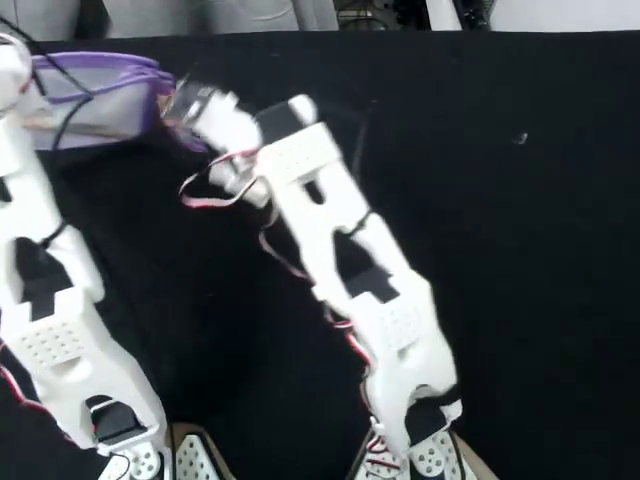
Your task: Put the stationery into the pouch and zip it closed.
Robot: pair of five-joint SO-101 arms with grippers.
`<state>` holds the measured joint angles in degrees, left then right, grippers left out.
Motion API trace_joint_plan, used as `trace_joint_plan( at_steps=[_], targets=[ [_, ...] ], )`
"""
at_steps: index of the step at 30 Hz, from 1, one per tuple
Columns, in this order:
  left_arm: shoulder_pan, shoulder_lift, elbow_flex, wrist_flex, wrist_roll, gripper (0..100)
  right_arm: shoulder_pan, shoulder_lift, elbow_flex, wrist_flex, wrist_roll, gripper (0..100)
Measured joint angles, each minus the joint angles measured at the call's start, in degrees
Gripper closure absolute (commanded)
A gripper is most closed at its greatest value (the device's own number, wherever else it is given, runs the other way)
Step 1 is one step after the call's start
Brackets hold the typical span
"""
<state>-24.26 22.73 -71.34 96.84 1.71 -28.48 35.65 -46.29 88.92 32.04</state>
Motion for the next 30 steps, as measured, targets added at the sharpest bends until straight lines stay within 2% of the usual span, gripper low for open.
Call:
trace_joint_plan(
  at_steps=[7, 13, 24, 30],
  targets=[
    [9.6, -4.8, 0.1, 3.7, 0.0, 97, 9.0, -10.6, -5.1, 5.6, -4.3, 98.7],
    [15.9, -8.5, 7.3, 3.7, 0.0, 97, 14.9, -21.5, -6.9, 7.2, -12.4, 98.7],
    [23.8, -8.6, 13.5, 3.7, 0.3, 97, 14.9, -38.9, -7.0, 7.2, -29.9, 98.7],
    [25.8, -8.9, 14.0, 3.7, 0.3, 97, 9.1, -41.2, -7.0, 8.4, -34.0, 98.7]
  ],
)
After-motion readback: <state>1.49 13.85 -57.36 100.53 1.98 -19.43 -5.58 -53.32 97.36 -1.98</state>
